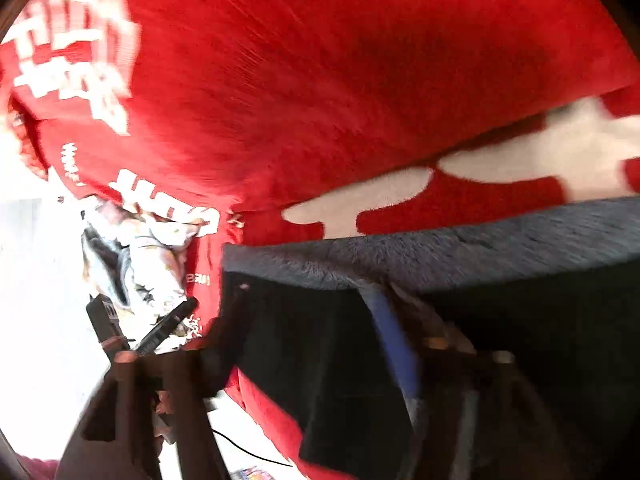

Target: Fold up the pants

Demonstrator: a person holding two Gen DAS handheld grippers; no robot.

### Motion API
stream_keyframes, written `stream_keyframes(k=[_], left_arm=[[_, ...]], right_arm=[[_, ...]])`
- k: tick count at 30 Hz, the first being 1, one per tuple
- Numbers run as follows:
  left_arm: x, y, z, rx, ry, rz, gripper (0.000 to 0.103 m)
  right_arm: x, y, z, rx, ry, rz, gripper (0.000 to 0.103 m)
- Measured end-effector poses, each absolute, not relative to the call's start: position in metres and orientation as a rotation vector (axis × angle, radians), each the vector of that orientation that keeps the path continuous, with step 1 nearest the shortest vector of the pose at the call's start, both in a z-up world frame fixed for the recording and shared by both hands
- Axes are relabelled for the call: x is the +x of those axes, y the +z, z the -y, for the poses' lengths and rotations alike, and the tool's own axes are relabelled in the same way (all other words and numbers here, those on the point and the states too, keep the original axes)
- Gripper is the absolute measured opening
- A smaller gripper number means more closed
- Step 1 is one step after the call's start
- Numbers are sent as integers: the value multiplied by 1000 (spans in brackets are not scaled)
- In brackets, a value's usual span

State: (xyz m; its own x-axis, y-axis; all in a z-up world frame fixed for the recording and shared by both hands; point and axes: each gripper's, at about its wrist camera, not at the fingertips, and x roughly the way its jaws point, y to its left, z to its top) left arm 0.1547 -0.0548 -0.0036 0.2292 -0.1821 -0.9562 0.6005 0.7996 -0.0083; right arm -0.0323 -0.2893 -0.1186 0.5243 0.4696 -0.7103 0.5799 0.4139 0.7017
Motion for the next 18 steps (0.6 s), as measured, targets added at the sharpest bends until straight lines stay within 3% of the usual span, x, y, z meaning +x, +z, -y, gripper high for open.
stream_keyframes(k=[5, 15, 16, 18], left_arm=[[69, -17, 114, 443, -788, -1352, 70], [-91, -45, 236, 548, -1153, -1463, 70], [-102, -46, 241, 577, -1157, -1450, 80], [-115, -48, 249, 585, -1177, -1424, 86]], right_arm=[[-124, -86, 306, 1234, -167, -1067, 72], [-411, -77, 279, 1467, -620, -1062, 72], [-427, -79, 273, 1484, -654, -1054, 72], [-460, -86, 259, 1521, -721, -1038, 72]])
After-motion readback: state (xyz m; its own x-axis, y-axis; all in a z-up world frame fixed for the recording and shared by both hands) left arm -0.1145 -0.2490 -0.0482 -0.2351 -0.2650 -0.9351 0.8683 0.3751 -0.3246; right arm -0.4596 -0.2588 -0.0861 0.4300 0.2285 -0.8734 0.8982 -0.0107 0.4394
